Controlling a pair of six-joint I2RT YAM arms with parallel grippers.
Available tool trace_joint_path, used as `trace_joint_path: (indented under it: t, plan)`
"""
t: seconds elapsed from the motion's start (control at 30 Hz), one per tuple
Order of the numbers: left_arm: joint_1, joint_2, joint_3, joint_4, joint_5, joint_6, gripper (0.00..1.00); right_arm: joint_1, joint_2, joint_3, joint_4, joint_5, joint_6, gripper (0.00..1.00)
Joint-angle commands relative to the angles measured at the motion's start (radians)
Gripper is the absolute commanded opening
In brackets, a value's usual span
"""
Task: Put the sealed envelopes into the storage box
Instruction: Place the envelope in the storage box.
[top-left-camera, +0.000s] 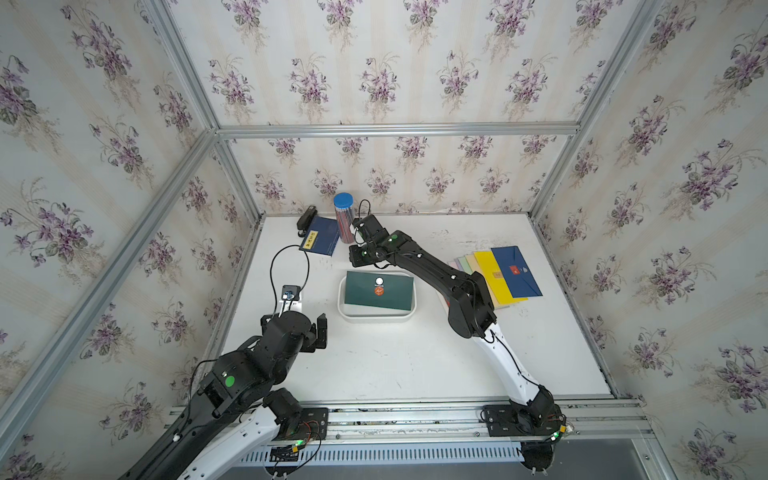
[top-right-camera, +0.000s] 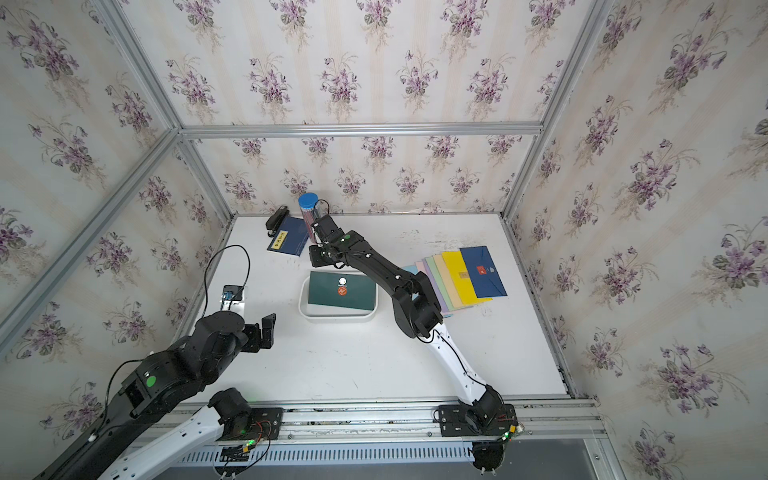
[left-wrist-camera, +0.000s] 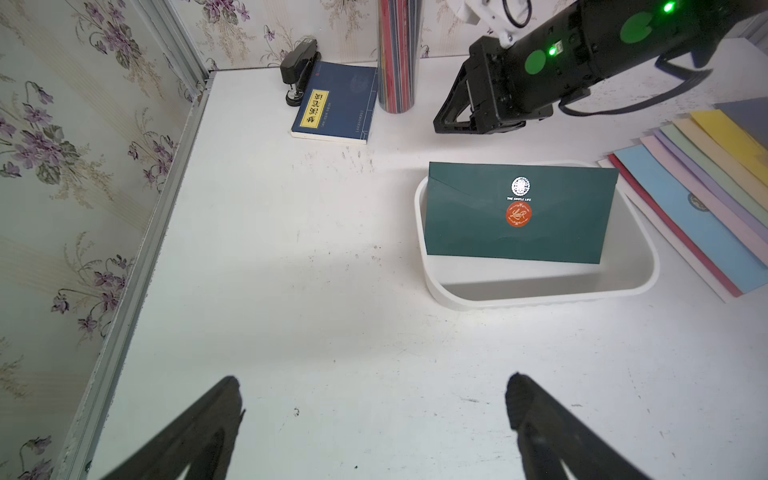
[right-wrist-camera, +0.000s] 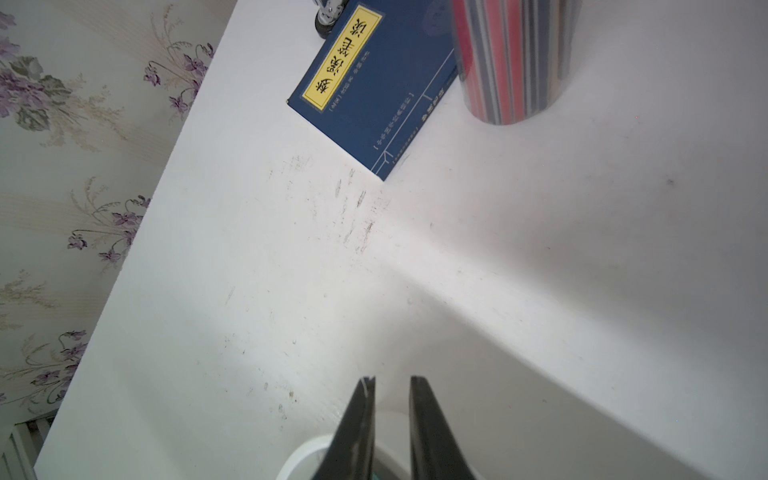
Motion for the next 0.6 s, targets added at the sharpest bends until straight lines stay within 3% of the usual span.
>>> trace_joint_path:
  t: [0.0, 0.3, 0.57]
  plan:
    - [0.001, 0.004, 0.001, 0.026, -0.005, 0.007, 1.0, 0.013, 0.021, 0.002, -0.056, -0.004, -0.031, 0.18]
    - [0.001, 0.009, 0.002, 0.023, -0.002, 0.007, 1.0, 0.035, 0.03, 0.004, -0.079, 0.004, -0.079, 0.16]
    - [0.001, 0.009, 0.002, 0.023, -0.003, 0.008, 1.0, 0.036, -0.046, 0.023, -0.063, 0.044, -0.097, 0.22]
